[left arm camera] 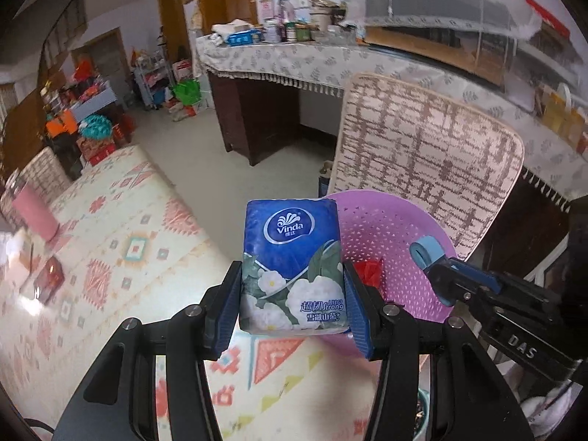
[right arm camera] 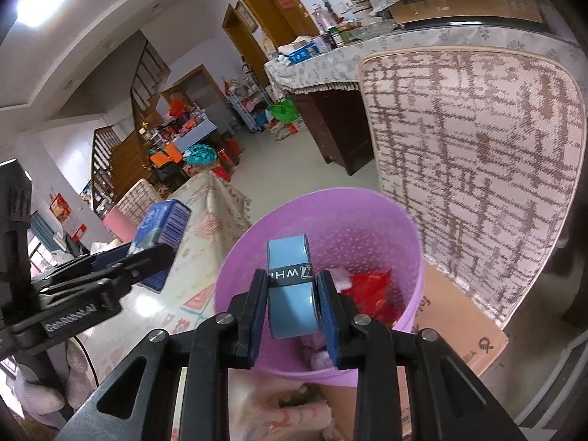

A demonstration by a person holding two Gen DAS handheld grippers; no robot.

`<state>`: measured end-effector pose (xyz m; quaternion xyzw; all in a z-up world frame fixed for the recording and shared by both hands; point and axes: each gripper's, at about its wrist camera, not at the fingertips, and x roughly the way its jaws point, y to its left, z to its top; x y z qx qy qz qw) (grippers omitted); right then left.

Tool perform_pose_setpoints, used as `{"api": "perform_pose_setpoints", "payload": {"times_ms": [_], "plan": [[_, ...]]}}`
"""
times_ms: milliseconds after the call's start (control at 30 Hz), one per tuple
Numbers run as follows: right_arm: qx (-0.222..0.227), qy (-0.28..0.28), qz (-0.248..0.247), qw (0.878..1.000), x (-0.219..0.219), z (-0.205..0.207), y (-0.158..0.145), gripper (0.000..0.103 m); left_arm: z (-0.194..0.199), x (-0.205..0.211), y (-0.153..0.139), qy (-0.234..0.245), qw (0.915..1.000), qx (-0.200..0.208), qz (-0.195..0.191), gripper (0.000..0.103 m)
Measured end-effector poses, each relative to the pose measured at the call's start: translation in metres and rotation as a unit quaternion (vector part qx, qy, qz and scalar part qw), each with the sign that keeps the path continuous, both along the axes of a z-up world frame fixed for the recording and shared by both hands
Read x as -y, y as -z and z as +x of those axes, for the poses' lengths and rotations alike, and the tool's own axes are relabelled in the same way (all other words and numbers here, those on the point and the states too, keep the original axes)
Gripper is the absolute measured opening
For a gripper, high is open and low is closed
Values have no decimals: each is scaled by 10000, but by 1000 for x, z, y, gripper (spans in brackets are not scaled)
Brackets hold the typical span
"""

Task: Collect trash
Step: 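Lower both items into the pink wastebasket and open both tools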

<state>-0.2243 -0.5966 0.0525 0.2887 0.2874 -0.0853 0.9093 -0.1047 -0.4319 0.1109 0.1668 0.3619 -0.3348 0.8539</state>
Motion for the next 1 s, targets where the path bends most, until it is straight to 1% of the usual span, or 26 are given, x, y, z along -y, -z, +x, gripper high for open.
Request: {"api": "perform_pose_setpoints", "payload": {"times_ms": [200,367,500,733,1000], "plan": [[1,-240,97,9997,-25,3,2,30,-9,-38,2,-369,9993,20,-71,51],[-53,-519,59,9986,-53,5,2,30,-12,-69,9,-730,9973,63,-9,51],[-59,-683,33,9976,-75,7,0,30,-11,-96,15,-1006,9949,-2,6,51],[-113,-911,-38,9958,-107,10,-3,30,-13,-134,17,-1269,9919,-8,-55,51],[-131,-1078,-146,9940,-133,16,-7,30,-18,-161,16,-1419,9898,-10,-128,51]]}}
